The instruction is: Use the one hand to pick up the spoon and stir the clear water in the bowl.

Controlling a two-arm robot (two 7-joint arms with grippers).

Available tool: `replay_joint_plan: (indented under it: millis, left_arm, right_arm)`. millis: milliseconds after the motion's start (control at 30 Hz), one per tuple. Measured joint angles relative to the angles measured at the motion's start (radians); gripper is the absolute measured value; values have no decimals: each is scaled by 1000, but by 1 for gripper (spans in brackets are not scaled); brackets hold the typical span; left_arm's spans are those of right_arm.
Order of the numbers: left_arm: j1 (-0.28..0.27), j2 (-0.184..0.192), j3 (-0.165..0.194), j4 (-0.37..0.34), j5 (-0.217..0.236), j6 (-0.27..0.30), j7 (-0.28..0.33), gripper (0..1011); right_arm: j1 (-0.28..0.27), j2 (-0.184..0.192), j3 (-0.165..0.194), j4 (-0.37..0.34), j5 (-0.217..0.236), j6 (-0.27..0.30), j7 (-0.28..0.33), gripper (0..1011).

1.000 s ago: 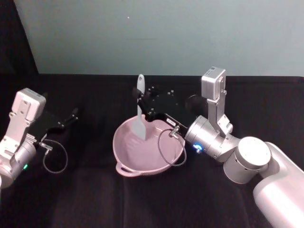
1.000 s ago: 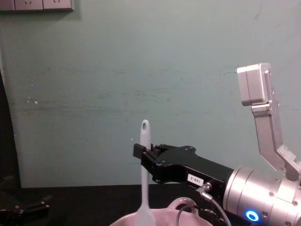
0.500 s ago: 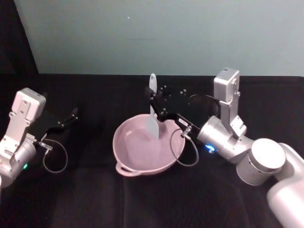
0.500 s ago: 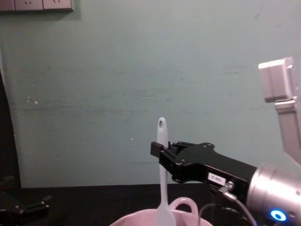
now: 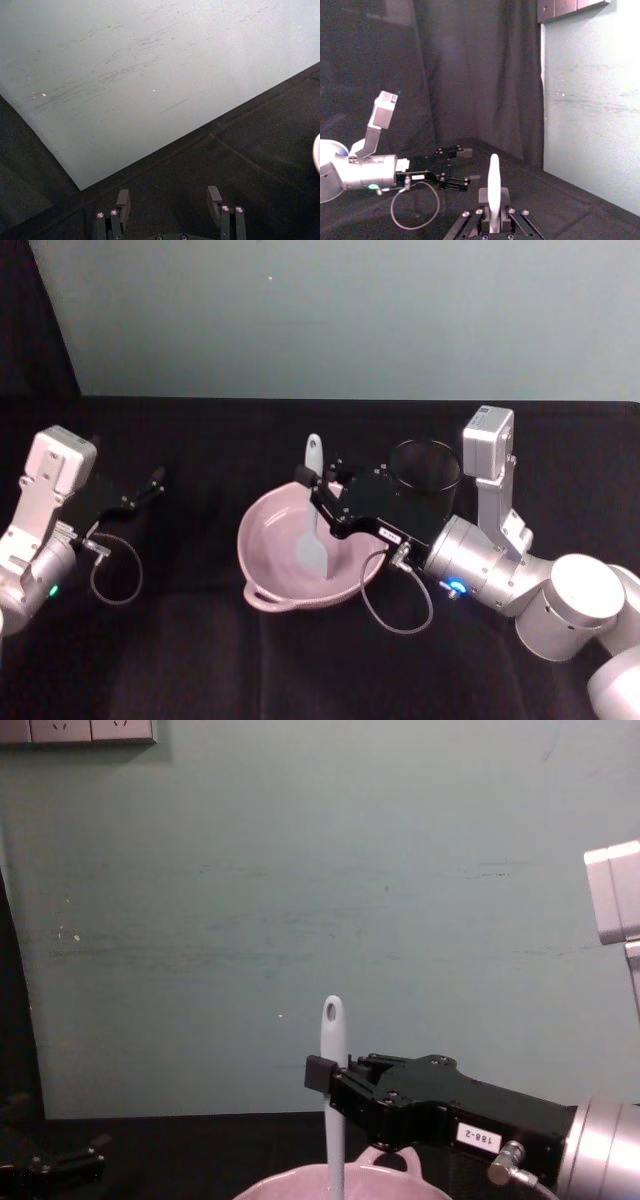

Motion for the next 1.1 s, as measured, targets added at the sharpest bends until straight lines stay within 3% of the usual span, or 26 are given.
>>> replay_joint_plan:
  millis: [233,700,933,1100]
  left_arm:
    - [0,0,0,0,0,0,0,1011]
    - [0,0,0,0,0,0,0,1011]
    - [0,0,0,0,0,0,0,1011]
    - [0,0,0,0,0,0,0,1011]
  right_arm:
    - [6,-1,-2,-7,35,16,0,118]
    - [20,18,33,-62,109,34,-22,118]
    - [22,30,53,-96,139,69,-55,118]
    - [29,38,69,-121,164,125,-100,118]
